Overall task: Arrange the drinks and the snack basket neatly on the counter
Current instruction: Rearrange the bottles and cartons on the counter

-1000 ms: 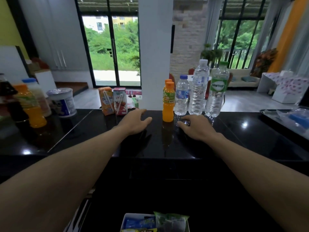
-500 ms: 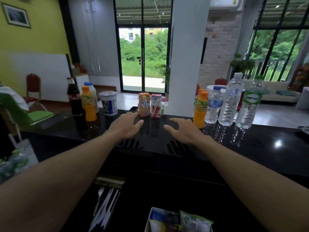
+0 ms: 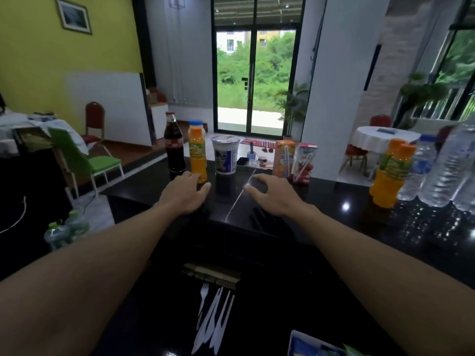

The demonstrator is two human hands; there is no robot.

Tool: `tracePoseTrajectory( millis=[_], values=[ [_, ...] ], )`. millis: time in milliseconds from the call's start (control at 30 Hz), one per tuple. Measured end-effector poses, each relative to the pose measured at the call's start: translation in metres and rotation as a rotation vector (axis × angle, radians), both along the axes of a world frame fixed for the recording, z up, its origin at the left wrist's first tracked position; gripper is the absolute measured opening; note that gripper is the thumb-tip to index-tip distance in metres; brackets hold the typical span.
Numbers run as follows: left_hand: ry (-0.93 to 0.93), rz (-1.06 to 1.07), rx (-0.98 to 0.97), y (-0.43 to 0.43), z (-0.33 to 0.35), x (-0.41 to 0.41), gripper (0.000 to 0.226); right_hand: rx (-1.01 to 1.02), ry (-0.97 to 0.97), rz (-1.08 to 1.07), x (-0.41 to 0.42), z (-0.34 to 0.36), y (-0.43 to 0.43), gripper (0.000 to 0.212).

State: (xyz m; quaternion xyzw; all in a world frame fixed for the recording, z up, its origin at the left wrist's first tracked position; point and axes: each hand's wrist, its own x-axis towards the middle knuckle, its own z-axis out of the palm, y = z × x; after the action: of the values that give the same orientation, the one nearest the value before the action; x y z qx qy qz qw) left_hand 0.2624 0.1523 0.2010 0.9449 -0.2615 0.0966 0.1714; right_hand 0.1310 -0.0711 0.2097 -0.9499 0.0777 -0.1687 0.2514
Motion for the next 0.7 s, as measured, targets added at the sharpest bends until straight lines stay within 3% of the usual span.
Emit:
tracePoseTrajectory(
  millis=[200, 533, 700],
  values=[
    [0.009, 0.096, 0.007, 0.03, -0.01, 0.048, 0.054, 0.011, -0.027, 0.044, 0.055, -0.004, 0.039, 0.059],
    [0.082, 0.059, -0.07, 0.039, -0.04, 0.097, 0.054, 0.215, -0.055, 0.057, 0.129, -0.014, 0.067, 0.073],
    [0.024, 0.031, 0.077, 0.035, -0.04, 0.098, 0.058, 0.311, -0.051, 0.043, 0.153, -0.019, 0.076, 0.07]
  ],
)
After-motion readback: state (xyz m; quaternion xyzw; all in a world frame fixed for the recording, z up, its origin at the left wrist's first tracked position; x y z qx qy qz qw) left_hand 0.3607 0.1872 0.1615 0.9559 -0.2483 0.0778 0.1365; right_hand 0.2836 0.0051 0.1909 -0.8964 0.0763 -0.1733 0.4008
